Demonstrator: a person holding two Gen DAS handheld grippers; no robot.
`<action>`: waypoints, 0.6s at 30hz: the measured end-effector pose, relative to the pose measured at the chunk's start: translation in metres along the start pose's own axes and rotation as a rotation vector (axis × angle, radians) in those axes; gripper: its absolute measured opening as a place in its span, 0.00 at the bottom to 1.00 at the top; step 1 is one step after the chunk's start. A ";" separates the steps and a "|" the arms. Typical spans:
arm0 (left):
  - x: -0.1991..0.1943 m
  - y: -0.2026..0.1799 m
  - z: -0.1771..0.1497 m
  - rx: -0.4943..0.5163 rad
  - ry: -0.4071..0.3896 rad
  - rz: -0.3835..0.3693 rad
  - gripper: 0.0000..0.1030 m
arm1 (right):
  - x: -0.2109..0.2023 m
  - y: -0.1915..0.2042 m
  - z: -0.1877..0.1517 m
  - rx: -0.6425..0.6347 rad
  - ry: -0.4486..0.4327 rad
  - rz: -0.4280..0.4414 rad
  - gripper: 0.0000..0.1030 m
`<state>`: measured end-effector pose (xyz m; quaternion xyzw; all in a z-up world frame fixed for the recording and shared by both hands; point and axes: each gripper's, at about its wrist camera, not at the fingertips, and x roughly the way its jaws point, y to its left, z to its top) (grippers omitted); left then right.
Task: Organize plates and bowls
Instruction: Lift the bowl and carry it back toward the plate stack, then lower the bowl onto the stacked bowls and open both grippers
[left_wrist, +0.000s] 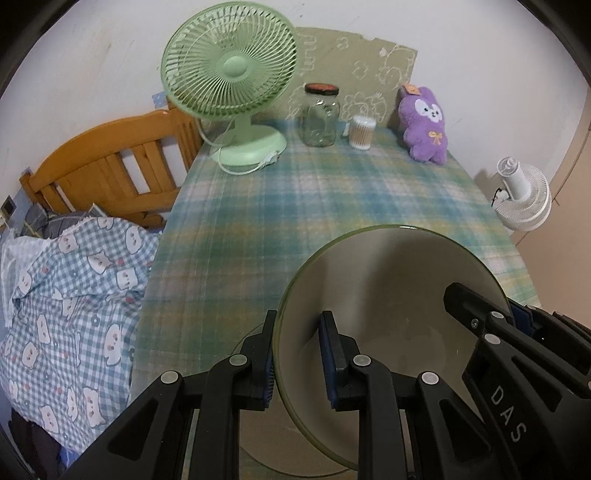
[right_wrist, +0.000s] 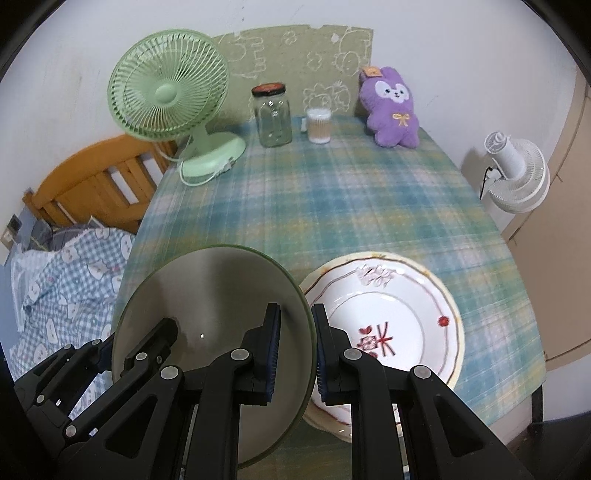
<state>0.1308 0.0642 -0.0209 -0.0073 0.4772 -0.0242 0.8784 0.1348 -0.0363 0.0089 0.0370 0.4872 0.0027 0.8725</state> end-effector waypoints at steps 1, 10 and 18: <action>0.001 0.002 -0.001 -0.005 0.005 0.001 0.18 | 0.001 0.003 -0.001 -0.005 0.002 0.000 0.20; 0.007 0.022 -0.013 -0.032 0.038 0.014 0.18 | 0.012 0.020 -0.010 -0.024 0.038 0.013 0.20; 0.018 0.029 -0.024 -0.031 0.071 0.021 0.18 | 0.025 0.027 -0.020 -0.025 0.075 0.005 0.20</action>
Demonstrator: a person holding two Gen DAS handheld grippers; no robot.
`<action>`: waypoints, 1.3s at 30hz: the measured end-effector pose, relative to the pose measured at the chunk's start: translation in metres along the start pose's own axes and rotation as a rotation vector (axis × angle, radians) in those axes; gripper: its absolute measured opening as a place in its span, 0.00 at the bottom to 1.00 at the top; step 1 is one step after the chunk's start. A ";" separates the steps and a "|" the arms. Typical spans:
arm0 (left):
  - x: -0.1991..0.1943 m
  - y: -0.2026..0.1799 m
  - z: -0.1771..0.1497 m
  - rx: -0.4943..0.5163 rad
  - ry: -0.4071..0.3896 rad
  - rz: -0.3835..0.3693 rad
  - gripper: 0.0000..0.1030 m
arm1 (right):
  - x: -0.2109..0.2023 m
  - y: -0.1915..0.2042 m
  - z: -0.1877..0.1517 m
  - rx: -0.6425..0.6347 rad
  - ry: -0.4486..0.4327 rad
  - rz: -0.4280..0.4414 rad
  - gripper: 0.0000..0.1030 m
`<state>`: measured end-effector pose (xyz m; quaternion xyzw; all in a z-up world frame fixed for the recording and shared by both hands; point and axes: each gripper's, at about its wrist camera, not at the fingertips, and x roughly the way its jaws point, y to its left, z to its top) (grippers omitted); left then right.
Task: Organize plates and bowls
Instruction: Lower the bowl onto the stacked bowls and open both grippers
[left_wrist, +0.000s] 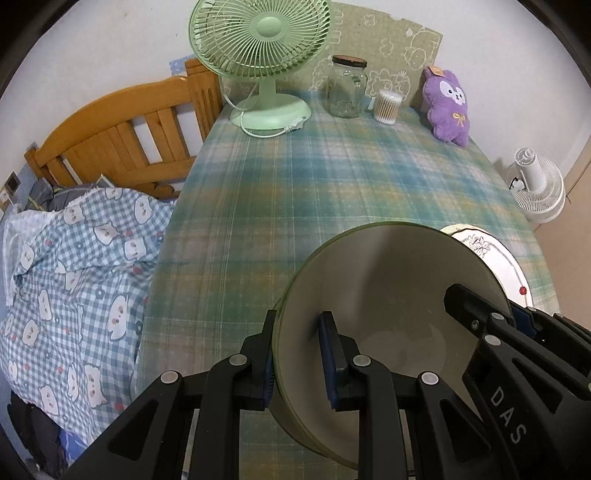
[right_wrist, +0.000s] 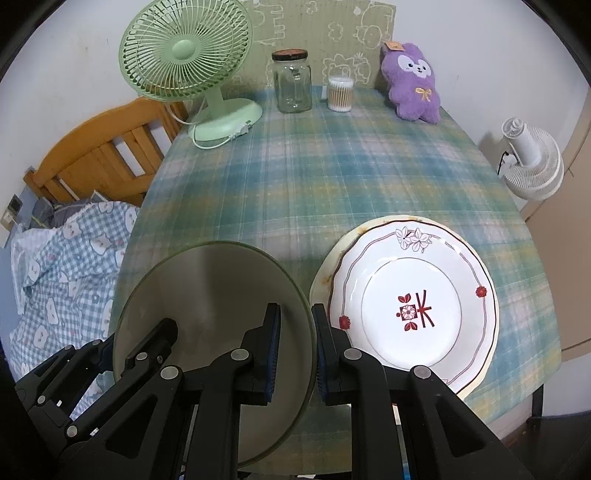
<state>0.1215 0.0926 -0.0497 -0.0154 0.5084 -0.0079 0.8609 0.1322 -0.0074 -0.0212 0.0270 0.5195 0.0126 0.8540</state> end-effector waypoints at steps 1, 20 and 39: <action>0.000 -0.001 -0.001 0.003 -0.004 -0.001 0.18 | 0.001 0.000 0.000 0.000 0.000 -0.004 0.20; -0.002 -0.007 -0.004 0.043 0.000 0.099 0.18 | 0.013 -0.003 -0.006 0.042 0.024 0.048 0.21; 0.012 0.006 -0.010 -0.010 0.044 -0.001 0.35 | 0.019 0.006 -0.007 -0.016 0.053 0.025 0.23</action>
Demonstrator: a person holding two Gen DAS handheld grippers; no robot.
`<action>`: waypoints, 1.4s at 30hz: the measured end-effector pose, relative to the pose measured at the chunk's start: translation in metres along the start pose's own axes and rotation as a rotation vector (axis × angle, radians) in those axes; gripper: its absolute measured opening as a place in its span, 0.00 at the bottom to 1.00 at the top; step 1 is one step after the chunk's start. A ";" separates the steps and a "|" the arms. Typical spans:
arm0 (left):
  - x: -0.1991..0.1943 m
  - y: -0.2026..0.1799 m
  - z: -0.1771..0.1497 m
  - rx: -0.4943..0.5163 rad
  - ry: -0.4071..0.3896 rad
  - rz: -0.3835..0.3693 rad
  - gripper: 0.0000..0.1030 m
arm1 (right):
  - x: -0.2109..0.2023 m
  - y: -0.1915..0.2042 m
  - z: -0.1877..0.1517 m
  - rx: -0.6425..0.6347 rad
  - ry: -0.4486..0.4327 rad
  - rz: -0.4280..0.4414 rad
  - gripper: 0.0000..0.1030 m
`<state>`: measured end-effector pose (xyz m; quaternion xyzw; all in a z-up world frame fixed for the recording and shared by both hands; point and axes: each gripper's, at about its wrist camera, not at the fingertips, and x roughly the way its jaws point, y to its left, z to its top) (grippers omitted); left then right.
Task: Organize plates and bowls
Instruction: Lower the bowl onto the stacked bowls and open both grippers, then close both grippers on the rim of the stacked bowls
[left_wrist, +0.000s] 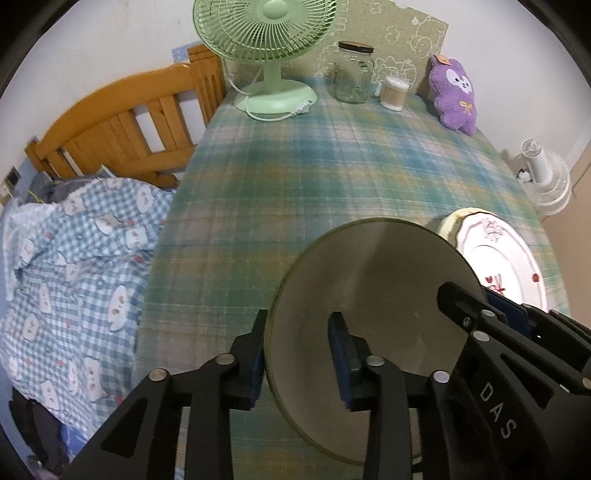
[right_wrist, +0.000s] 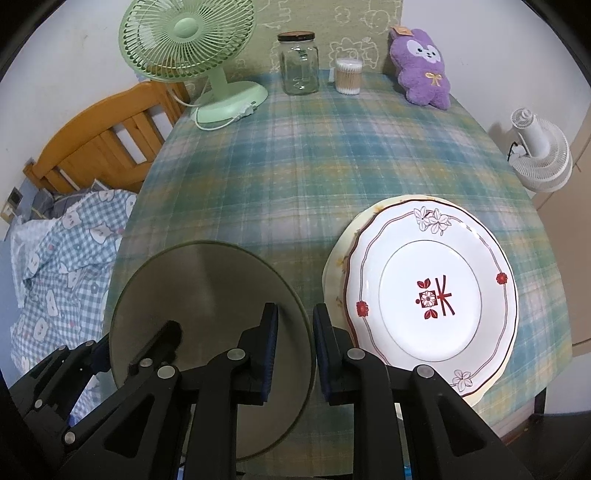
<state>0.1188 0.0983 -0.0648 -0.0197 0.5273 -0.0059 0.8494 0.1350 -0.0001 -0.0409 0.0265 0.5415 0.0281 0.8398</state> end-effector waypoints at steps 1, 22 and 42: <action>0.000 0.001 0.000 -0.003 0.002 -0.006 0.36 | -0.001 0.000 0.001 -0.007 0.007 -0.002 0.23; -0.002 0.005 -0.003 0.005 -0.031 -0.092 0.82 | -0.003 -0.023 0.000 0.040 0.002 0.025 0.69; 0.017 0.006 -0.005 -0.040 0.019 -0.115 0.77 | 0.027 -0.019 0.001 0.053 0.079 0.070 0.69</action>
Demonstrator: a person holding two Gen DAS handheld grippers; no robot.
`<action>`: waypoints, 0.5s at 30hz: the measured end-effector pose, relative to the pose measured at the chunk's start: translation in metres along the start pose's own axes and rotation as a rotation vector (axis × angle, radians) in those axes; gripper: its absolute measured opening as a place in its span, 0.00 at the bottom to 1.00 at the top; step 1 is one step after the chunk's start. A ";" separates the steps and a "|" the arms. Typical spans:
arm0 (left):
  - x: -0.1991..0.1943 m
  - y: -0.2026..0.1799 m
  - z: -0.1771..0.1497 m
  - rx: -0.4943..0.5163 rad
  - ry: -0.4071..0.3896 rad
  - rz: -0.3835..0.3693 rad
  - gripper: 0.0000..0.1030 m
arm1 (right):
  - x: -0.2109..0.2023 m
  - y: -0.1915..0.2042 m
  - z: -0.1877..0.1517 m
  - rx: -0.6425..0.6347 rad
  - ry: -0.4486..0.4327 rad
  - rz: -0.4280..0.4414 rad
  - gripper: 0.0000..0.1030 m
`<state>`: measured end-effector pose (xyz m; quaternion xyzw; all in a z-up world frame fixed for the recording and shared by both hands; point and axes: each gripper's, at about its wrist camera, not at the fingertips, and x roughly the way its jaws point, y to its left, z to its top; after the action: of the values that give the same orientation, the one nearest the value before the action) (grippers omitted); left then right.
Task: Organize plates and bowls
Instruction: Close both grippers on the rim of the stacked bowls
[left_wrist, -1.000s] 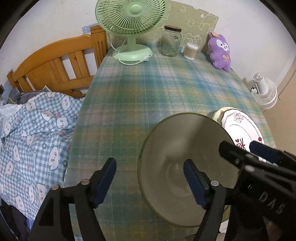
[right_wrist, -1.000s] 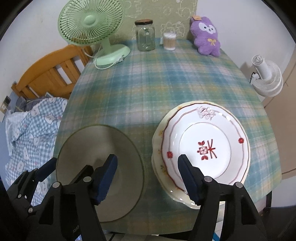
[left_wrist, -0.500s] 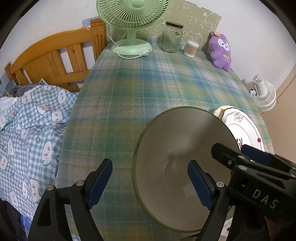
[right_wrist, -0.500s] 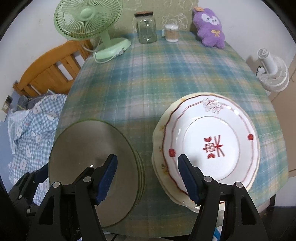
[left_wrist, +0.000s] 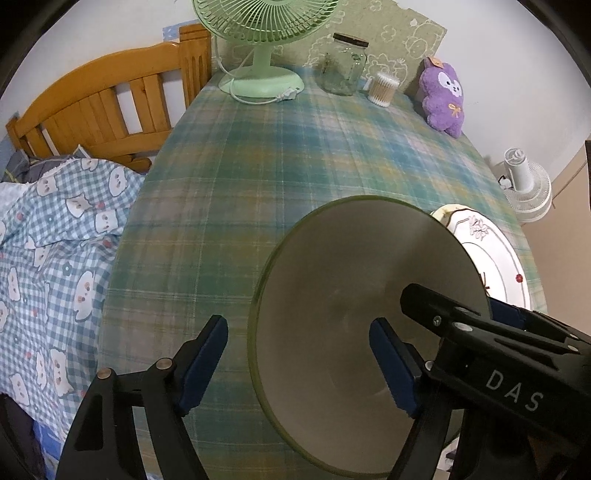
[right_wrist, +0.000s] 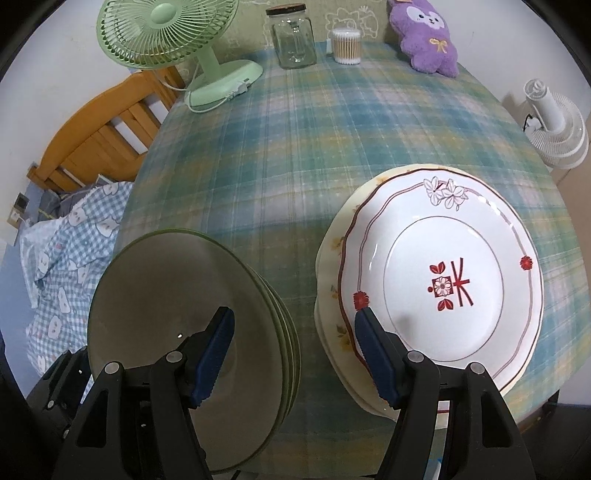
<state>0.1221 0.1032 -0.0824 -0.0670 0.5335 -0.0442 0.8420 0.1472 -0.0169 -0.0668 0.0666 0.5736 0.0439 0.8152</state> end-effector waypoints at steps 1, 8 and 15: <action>0.001 0.000 0.000 -0.003 0.000 0.001 0.77 | 0.000 0.001 0.000 -0.003 -0.002 0.006 0.69; 0.001 0.000 0.002 0.001 0.005 0.020 0.61 | -0.001 0.009 0.001 -0.018 -0.001 0.032 0.54; 0.006 -0.001 0.000 0.014 0.032 0.014 0.45 | 0.013 0.005 -0.003 0.025 0.057 0.060 0.41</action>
<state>0.1247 0.1014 -0.0881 -0.0566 0.5469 -0.0432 0.8342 0.1488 -0.0101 -0.0790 0.0926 0.5949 0.0631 0.7960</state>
